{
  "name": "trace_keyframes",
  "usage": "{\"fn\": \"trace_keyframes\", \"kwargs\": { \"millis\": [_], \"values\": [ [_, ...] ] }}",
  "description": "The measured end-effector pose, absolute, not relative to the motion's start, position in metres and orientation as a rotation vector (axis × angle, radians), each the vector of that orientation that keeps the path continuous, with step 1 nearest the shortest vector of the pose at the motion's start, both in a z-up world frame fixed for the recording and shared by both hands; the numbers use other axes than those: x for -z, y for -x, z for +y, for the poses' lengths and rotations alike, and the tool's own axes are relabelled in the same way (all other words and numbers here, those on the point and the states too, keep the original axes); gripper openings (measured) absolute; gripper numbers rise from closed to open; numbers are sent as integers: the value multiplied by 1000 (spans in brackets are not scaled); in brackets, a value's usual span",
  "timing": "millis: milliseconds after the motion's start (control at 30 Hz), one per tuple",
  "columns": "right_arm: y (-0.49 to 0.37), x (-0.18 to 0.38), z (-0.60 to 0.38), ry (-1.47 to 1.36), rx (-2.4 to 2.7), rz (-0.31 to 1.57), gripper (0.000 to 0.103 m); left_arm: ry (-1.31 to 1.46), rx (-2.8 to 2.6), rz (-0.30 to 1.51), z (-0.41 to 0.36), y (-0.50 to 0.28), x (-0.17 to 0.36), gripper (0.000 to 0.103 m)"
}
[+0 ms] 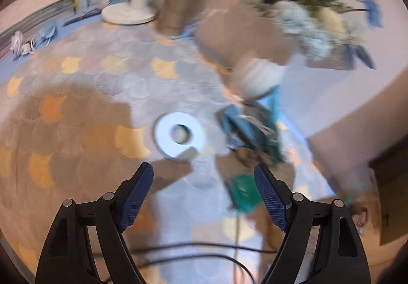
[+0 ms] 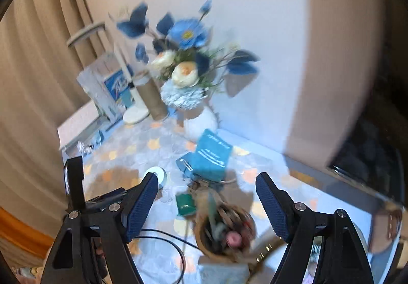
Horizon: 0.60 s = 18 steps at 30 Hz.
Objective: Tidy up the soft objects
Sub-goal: 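Move both tools back to the table toward the white tape roll and teal pouch, then grasp the white tape roll with the left tool while the right tool grasps the teal pouch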
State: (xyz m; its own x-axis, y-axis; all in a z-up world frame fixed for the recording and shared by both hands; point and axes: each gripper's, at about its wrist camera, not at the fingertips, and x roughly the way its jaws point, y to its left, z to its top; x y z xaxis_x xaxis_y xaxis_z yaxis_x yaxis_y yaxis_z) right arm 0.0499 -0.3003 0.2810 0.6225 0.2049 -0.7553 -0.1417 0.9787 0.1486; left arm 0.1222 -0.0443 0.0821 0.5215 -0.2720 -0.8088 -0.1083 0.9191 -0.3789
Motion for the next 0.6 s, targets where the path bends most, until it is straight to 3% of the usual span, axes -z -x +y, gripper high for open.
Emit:
{"fn": "trace_keyframes", "kwargs": {
  "millis": [200,367,600],
  "values": [
    [-123,-233,-226,313,-225,1056,78,340,66,1095,-47,-161,-45,80],
    [-179,-174,-193,429,-177,1218,70,289,65,1117,-56,-177,-27,80],
    [-209,-129,-170,536,-97,1273,70,263,60,1092,-54,-181,-19,80]
  ]
}}
